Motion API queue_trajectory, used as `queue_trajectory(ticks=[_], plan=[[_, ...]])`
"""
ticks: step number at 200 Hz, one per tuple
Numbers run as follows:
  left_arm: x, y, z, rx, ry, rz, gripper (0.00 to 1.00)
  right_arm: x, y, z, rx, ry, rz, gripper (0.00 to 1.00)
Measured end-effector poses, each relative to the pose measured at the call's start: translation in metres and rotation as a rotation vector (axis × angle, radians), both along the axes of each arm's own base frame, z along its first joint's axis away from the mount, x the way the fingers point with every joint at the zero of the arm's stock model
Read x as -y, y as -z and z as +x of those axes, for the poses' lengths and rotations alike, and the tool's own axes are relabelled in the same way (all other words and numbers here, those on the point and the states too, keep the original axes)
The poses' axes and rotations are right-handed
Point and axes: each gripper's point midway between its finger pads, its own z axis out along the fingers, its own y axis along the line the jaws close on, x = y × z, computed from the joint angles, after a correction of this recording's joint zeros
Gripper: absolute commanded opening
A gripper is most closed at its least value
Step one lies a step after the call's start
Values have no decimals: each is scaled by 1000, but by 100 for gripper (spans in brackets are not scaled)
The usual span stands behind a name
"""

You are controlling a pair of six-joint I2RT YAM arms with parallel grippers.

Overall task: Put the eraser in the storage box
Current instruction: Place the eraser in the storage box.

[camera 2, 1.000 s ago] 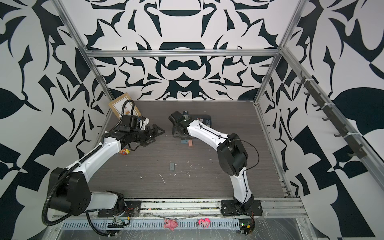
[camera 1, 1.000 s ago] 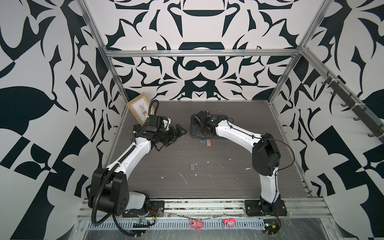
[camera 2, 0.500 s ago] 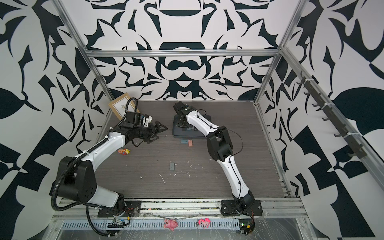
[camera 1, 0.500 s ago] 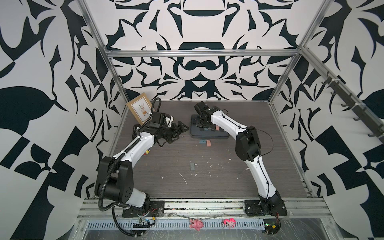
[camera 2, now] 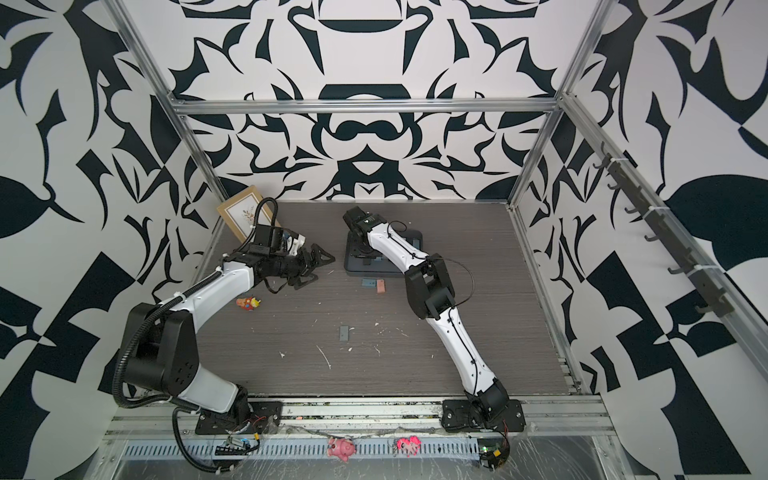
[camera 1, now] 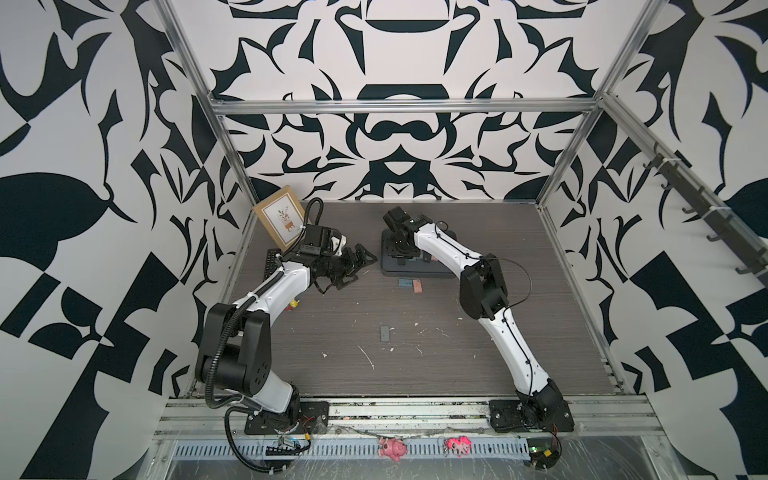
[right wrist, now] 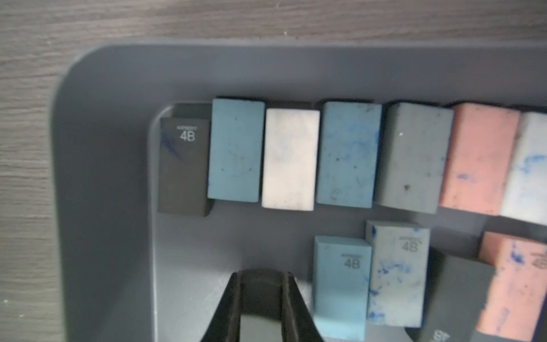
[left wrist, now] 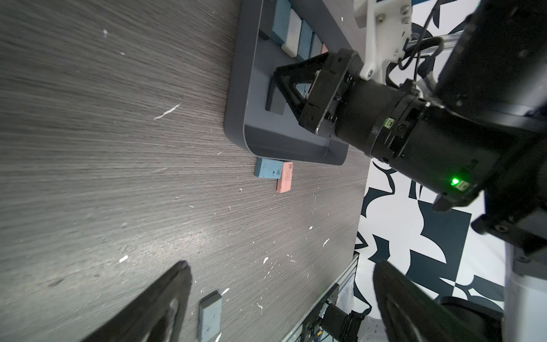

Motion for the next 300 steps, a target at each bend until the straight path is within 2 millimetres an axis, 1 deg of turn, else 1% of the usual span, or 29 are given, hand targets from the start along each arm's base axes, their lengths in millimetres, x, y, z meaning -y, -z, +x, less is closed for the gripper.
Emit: queue_trajectory(ticks=[23,54,84,99,126,210,239,259,265,272,285,300], plan=[[0,0,0,3,2,-1,99,2,0,1,1,0,-4,19],[0,0,0,4,3,-1,99,6,-6,8,27,3,-15,21],[-1,0,1,5,3,0,99,9,-10,14,47,5,-22,29],[-1,0,1,8,5,1,99,10,-10,17,51,5,-22,34],[-1,0,0,11,11,5,99,8,-6,21,54,-5,-25,39],[-4,3,-8,-11,21,21,99,7,-9,24,62,-9,-21,42],[-6,0,-17,0,27,25,99,7,-12,23,63,-10,-22,45],[-5,1,-28,2,39,34,99,7,-24,22,75,-13,-15,50],[-5,2,-32,0,44,40,99,7,-31,22,84,-13,-10,52],[-4,5,-38,-3,50,48,99,8,-40,21,94,-15,-4,57],[-2,11,-50,-15,65,65,99,9,-63,16,114,-24,20,67],[3,19,-66,-28,92,97,100,14,-96,7,149,-30,48,79]])
